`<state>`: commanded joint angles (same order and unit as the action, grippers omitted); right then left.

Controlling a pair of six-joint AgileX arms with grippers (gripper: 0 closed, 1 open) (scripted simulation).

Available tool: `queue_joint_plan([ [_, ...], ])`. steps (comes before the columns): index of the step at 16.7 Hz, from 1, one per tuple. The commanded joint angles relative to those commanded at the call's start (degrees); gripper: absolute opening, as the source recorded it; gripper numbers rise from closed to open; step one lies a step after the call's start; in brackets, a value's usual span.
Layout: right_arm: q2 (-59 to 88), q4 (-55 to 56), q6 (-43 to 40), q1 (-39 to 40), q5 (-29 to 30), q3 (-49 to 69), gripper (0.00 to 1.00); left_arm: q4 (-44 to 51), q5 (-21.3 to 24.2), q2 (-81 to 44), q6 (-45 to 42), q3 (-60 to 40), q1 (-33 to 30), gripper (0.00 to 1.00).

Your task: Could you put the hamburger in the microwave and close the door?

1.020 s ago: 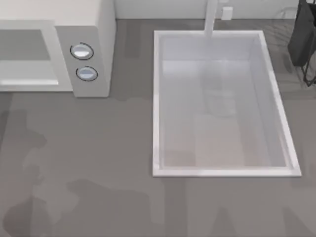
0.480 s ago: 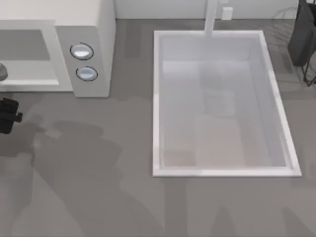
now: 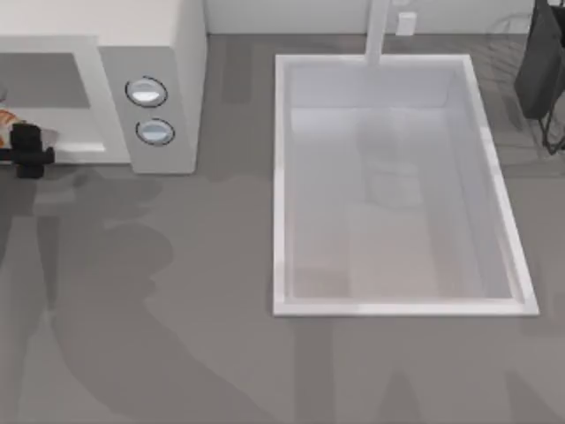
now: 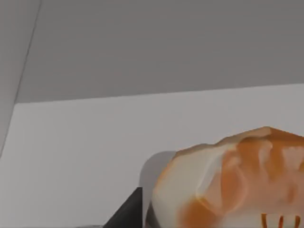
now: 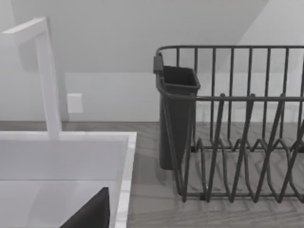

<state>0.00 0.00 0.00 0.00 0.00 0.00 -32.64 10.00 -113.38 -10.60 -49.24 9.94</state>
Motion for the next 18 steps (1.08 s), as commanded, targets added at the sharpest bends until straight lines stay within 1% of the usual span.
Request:
queue_joint_plan([
  [3, 0.00, 0.00, 0.00, 0.00, 0.00, 0.00, 1.00, -11.20, 1.06, -4.02, 3.50, 0.59, 0.20, 0.00],
  [6, 0.00, 0.00, 0.00, 0.00, 0.00, 0.00, 1.00, -16.95, 1.68, -5.98, 5.46, 0.60, 0.31, 0.00],
  [14, 0.00, 0.00, 0.00, 0.00, 0.00, 0.00, 1.00, -18.02, 1.29, -6.09, 5.66, -0.17, -0.02, 0.00],
  [18, 0.00, 0.00, 0.00, 0.00, 0.00, 0.00, 1.00, -18.49, -1.37, -7.94, 6.39, -7.33, -0.89, 0.00],
])
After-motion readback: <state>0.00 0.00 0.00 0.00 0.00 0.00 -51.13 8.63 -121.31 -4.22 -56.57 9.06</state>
